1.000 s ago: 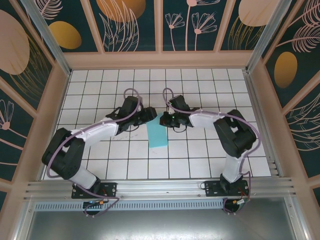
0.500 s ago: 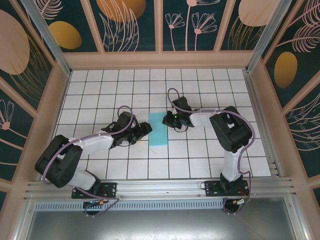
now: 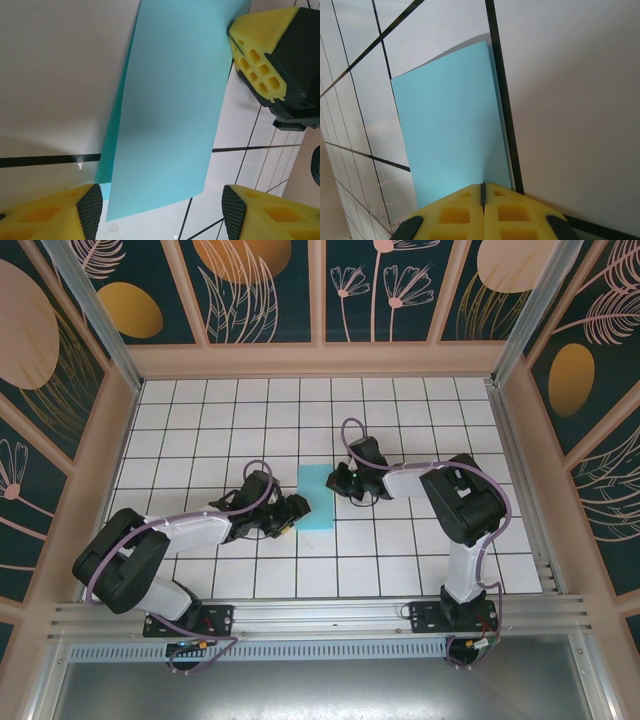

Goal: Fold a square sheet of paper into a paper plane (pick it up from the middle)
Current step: Fold the triangle a second time at the center of the table.

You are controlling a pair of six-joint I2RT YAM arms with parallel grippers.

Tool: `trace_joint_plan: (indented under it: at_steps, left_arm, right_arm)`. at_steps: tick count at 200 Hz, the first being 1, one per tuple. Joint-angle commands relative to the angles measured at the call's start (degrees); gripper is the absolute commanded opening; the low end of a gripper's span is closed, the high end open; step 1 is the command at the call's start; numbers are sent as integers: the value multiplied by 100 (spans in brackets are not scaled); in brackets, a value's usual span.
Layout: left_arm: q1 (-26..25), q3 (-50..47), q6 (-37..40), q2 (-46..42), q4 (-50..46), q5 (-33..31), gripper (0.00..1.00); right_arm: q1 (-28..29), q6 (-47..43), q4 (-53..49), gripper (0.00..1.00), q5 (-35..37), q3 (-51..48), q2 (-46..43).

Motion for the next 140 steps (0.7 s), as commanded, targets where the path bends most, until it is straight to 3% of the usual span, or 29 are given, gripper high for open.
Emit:
trace_joint_plan:
  at_steps: [1,62,103,140]
  left_arm:
    - [-9,115,-68,101,195,60,67]
    - [-11,102,-145,302,664,367,66]
    - [65,5,-138,360,1075,321,64]
    - [126,-89,-108,474,1425,441,56]
  right_arm:
    - [-63,58,-820,0,239,-274,187]
    - [-58,41,-745,0,131,-338,138]
    - [-230,-60,-15,1,-410,-480,-205]
    - [-222,-459,161,4,-822,-441,-710]
